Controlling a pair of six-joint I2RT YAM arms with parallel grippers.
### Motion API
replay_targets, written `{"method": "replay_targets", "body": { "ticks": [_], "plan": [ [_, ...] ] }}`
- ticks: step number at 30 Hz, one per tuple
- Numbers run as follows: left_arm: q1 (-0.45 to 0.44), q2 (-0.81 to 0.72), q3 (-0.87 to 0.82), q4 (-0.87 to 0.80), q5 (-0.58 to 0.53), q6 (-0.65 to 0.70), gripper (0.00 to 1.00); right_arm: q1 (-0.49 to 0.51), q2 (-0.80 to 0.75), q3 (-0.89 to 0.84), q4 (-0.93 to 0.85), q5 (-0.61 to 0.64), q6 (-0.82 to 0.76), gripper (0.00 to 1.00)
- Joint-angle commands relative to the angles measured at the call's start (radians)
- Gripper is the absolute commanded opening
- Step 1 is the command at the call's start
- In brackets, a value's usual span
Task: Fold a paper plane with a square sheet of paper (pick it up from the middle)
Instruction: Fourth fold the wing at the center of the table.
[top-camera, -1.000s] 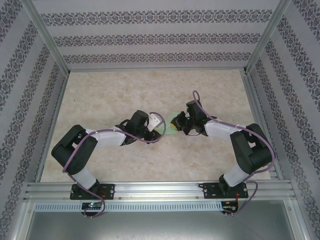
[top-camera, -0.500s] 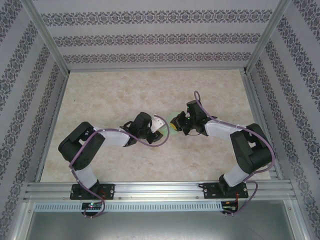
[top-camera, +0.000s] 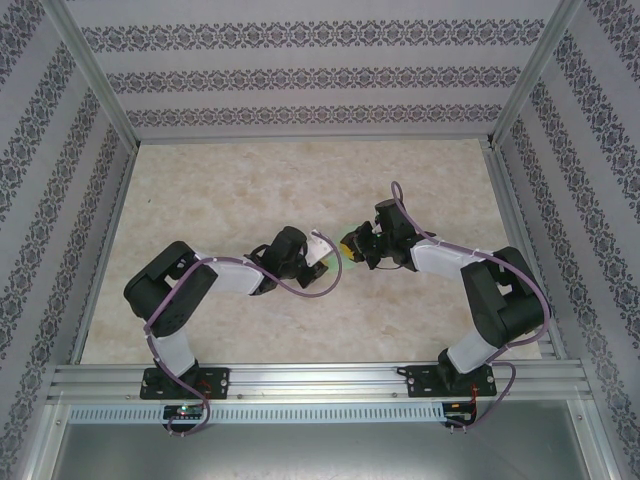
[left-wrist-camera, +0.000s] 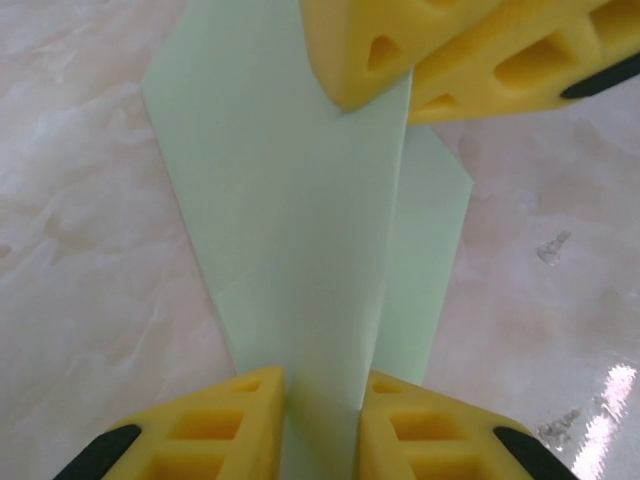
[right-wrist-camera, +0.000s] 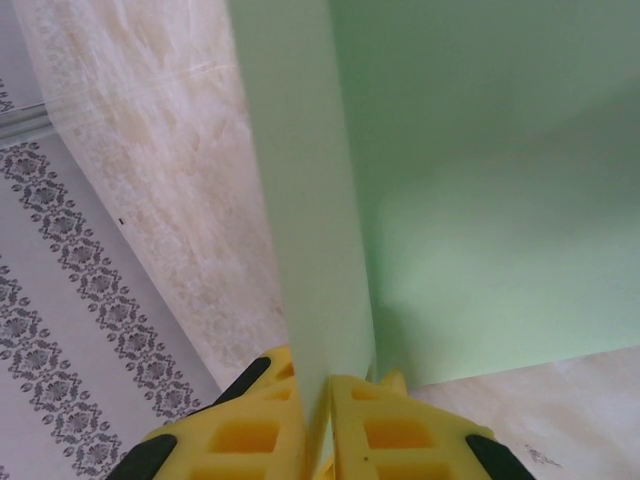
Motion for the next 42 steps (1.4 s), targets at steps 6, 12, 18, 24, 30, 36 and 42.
{"method": "replay_targets", "body": {
  "ticks": [6, 12, 18, 24, 30, 36, 42],
  "plan": [
    [-0.023, 0.005, -0.011, 0.1, -0.036, -0.002, 0.2, -0.02, -0.039, -0.012, 0.029, -0.021, 0.028, 0.15],
    [-0.025, 0.006, -0.014, 0.1, -0.022, -0.008, 0.14, -0.029, -0.045, -0.013, 0.007, -0.01, 0.008, 0.17],
    [-0.025, 0.015, -0.019, 0.098, 0.018, -0.046, 0.08, -0.039, -0.071, -0.009, -0.025, 0.007, -0.065, 0.34],
    [-0.025, 0.023, -0.024, 0.092, 0.07, -0.131, 0.06, -0.042, -0.13, -0.034, -0.021, 0.042, -0.207, 0.47],
    [-0.023, 0.029, -0.018, 0.076, 0.089, -0.239, 0.02, -0.033, -0.193, -0.111, 0.04, 0.077, -0.317, 0.47],
    [-0.022, 0.04, 0.003, 0.045, 0.132, -0.344, 0.01, -0.001, -0.185, -0.149, 0.09, 0.098, -0.397, 0.45],
    [-0.022, 0.049, 0.005, 0.041, 0.153, -0.415, 0.01, 0.03, -0.095, -0.134, 0.149, 0.078, -0.396, 0.39]
  ]
}}
